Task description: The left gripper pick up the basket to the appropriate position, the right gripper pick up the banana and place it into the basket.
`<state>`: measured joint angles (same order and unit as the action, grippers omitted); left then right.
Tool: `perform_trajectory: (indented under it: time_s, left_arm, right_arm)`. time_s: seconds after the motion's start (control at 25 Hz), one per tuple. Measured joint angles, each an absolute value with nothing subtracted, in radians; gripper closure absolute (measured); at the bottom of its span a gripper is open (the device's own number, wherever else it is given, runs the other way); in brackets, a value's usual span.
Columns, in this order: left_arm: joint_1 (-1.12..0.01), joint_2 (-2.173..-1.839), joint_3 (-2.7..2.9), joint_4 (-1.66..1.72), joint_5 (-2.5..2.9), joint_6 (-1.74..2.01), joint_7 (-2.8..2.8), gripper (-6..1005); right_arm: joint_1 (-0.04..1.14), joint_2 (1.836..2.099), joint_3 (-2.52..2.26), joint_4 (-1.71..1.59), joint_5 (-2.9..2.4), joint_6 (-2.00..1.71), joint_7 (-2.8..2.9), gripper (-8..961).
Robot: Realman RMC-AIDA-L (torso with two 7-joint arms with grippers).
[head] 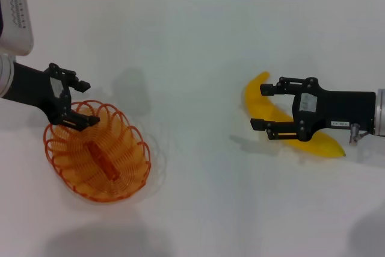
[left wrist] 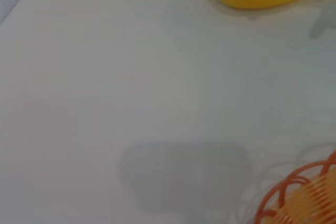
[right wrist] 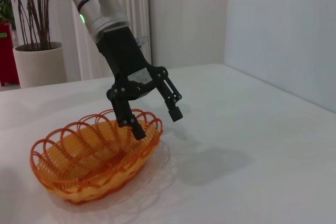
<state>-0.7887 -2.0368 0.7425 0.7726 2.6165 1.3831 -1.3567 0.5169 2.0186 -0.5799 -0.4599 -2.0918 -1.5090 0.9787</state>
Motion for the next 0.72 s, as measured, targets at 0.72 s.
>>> perform_trajectory:
  time_s: [0.72]
  left_arm:
    - [-0.791,-2.04,0.77,0.761,2.626,1.344,-1.375,-4]
  right_arm:
    - [0.517,2.019,-0.58,-0.46,-2.091,-1.508,0.979,192]
